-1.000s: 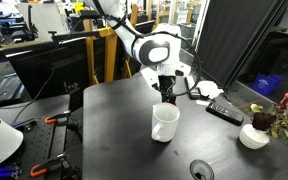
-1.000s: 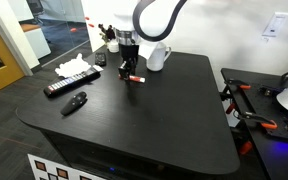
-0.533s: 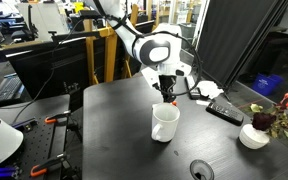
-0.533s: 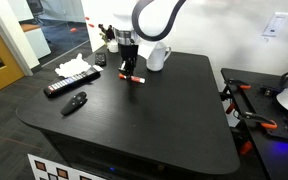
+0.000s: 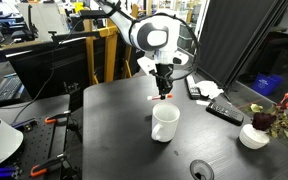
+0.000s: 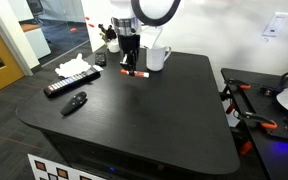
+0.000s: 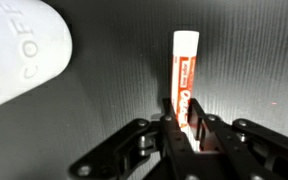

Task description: Put the marker in the mug

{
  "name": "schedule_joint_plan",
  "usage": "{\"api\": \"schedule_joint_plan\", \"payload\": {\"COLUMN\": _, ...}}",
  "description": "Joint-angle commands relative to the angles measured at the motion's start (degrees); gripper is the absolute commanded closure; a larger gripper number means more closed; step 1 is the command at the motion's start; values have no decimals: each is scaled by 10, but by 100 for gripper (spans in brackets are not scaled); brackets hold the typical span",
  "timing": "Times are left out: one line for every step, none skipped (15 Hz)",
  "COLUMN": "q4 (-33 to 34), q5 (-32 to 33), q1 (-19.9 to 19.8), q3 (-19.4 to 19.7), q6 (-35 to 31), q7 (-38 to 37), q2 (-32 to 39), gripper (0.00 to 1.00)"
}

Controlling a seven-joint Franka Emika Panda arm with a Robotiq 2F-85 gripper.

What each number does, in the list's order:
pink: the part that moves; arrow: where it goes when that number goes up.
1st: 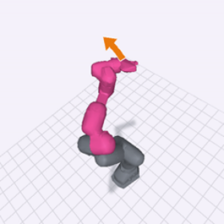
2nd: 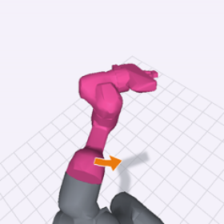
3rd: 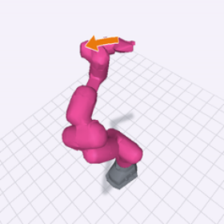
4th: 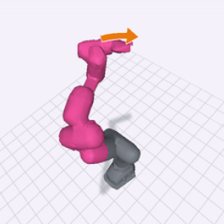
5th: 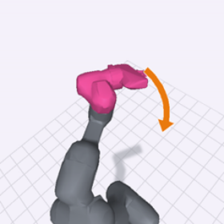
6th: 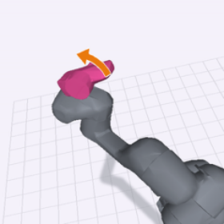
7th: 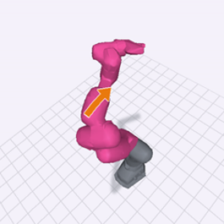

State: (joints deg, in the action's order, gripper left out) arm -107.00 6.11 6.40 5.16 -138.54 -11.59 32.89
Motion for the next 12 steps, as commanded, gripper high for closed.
{"api": "schedule_joint_plan", "payload": {"q4": -45, "q5": 13, "q1": 7, "q3": -5, "q6": 47, "q7": -4, "q2": -83, "gripper": 95}}
{"api": "schedule_joint_plan", "payload": {"q4": -49, "q5": 13, "q1": 7, "q3": -7, "q6": 64, "q7": -4, "q2": -102, "gripper": 95}}
{"api": "schedule_joint_plan", "payload": {"q4": -53, "q5": 17, "q1": 9, "q3": -8, "q6": 76, "q7": -7, "q2": -119, "gripper": 95}}
{"api": "schedule_joint_plan", "payload": {"q4": -57, "q5": 19, "q1": 10, "q3": -9, "q6": 90, "q7": -9, "q2": -138, "gripper": 95}}
{"api": "schedule_joint_plan", "payload": {"q4": -59, "q5": 20, "q1": 8, "q3": -11, "q6": 103, "q7": -8, "q2": -154, "gripper": 95}}
{"api": "schedule_joint_plan", "payload": {"q4": -63, "q5": 24, "q1": 8, "q3": -13, "q6": 115, "q7": -10, "q2": -171, "gripper": 95}}
{"api": "schedule_joint_plan", "payload": {"q4": -66, "q5": 23, "q1": 6, "q3": -17, "q6": 127, "q7": -8, "q2": -188, "gripper": 95}}
{"api": "schedule_joint_plan", "payload": {"q4": -71, "q5": 27, "q1": 5, "q3": -19, "q6": 134, "q7": -9, "q2": -205, "gripper": 95}}
{"api": "schedule_joint_plan", "payload": {"q4": -74, "q5": 29, "q1": 3, "q3": -22, "q6": 143, "q7": -7, "q2": -219, "gripper": 95}}
{"api": "schedule_joint_plan", "payload": {"q4": -78, "q5": 33, "q1": 2, "q3": -25, "q6": 148, "q7": -8, "q2": -232, "gripper": 95}}
{"api": "schedule_joint_plan", "payload": {"q4": -49, "q5": 22, "q1": -4, "q3": -28, "q6": 134, "q7": -2, "q2": -190, "gripper": 95}}
{"api": "schedule_joint_plan", "payload": {"q4": -51, "q5": 22, "q1": -4, "q3": -30, "q6": 136, "q7": -2, "q2": -200, "gripper": 81}}
